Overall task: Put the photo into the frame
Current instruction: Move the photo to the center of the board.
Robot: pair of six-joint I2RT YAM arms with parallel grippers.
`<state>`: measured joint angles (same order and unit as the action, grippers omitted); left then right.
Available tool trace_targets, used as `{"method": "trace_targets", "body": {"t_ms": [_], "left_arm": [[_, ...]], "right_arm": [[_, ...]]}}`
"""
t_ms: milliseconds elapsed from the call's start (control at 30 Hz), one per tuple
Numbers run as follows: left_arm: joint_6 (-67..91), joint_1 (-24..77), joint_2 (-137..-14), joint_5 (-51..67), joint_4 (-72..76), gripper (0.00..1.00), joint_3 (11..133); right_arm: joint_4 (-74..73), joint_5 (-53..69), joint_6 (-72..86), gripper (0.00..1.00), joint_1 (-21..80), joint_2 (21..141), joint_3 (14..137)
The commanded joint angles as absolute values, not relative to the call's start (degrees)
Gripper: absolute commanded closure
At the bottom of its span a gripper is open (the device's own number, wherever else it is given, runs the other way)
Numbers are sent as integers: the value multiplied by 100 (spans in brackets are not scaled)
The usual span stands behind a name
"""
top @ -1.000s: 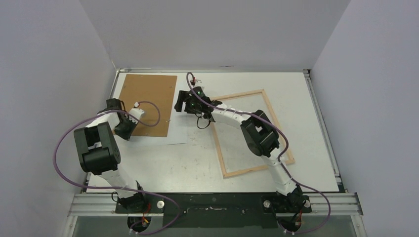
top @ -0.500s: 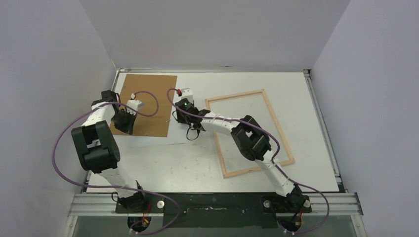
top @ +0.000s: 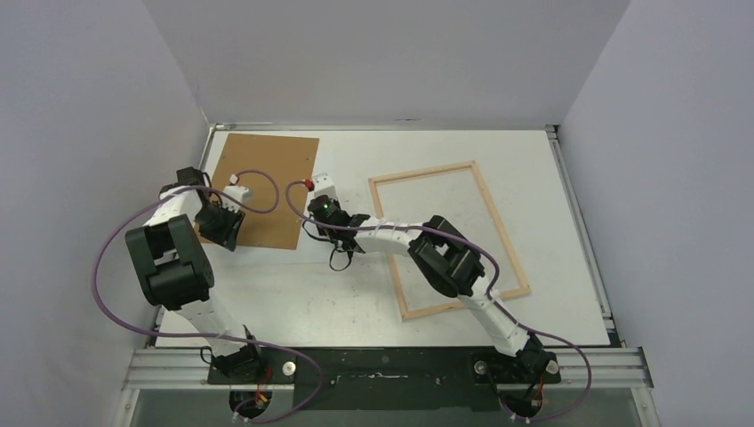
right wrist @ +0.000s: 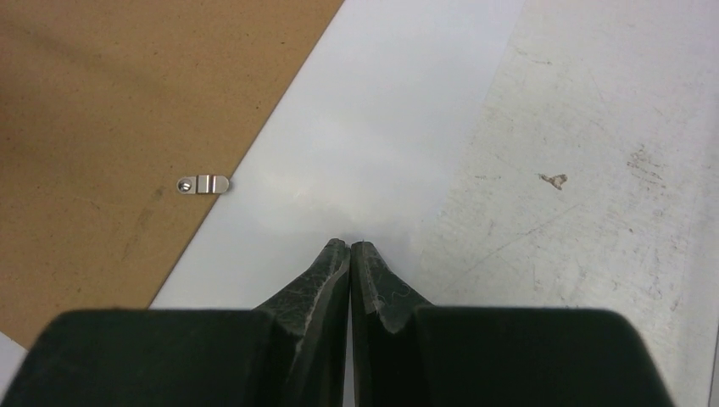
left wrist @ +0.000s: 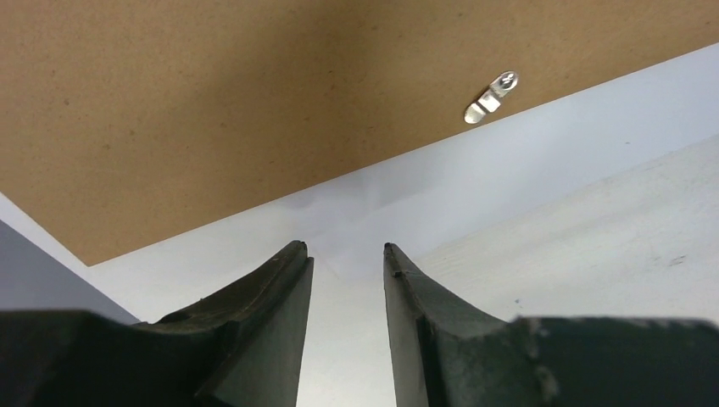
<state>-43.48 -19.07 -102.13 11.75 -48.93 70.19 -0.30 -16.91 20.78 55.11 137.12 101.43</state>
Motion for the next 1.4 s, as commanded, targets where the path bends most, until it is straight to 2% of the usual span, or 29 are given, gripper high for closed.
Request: {"method": "trace_targets", "body": {"t_ms": [0, 467, 700, 900, 1000, 1133, 1267, 1367], "left_arm": [[-4544, -2065, -10266, 1048, -4657, 64, 6977], [-4807, -1908, -10308, 807, -4157, 58, 6555], [-4208, -1788, -10114, 882, -3671, 58, 6521], [-3721, -1673, -9811, 1792, -4513, 58, 7209], [-3594, -1329, -9601, 2260, -5001, 57, 7242], [-3154, -493, -9291, 2681, -5102, 57, 6709], [-2495, 405, -8983, 2616, -4463, 57, 6118], [-2135, 661, -8929, 2414, -3917, 56, 5868]], "right_arm": [[148, -1914, 1940, 95, 5641, 13192, 9647], [78, -1645, 2357, 95, 6185, 12626, 7721], [18, -1629, 2389, 95, 6346, 12286, 7157], [18, -1602, 2458, 95, 6442, 12055, 6714], [22, -1522, 2472, 95, 6464, 11966, 6554], [33, -1503, 2427, 95, 6488, 11938, 6555], [135, -1508, 2447, 95, 6487, 11906, 6487], [400, -1470, 2512, 95, 6493, 11865, 6305]]}}
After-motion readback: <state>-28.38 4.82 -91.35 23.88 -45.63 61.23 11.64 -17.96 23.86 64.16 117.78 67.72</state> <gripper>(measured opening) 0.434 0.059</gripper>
